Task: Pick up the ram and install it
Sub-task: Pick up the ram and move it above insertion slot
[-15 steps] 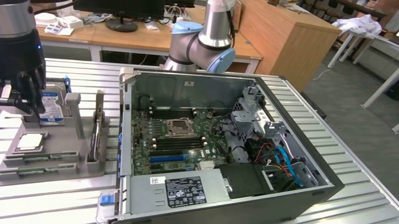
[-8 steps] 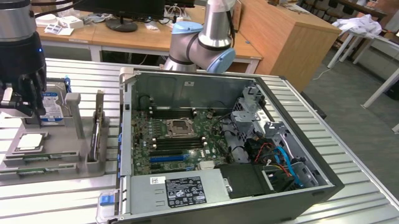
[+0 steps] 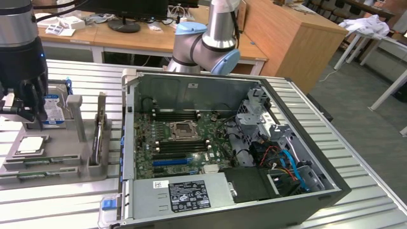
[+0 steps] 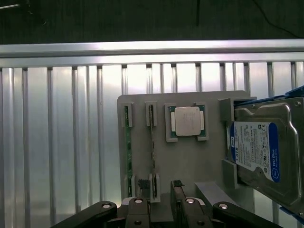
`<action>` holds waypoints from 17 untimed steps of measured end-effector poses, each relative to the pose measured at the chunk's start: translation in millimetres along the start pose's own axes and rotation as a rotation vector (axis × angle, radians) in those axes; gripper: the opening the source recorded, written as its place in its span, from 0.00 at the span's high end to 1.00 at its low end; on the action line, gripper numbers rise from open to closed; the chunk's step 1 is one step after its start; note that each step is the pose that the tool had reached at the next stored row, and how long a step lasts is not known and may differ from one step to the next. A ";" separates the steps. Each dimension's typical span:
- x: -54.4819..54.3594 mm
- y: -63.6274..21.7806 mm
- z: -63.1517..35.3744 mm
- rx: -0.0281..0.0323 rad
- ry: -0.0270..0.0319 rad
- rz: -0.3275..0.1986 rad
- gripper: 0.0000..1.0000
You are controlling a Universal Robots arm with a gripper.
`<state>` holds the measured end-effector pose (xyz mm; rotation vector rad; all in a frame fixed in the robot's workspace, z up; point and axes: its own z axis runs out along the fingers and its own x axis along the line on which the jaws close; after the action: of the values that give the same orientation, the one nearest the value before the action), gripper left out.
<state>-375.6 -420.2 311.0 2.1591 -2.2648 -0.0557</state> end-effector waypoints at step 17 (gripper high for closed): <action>0.3 -0.4 18.3 0.0000 0.0001 -0.004 0.69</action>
<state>-375.9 -420.2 292.7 2.1634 -2.2606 -0.0557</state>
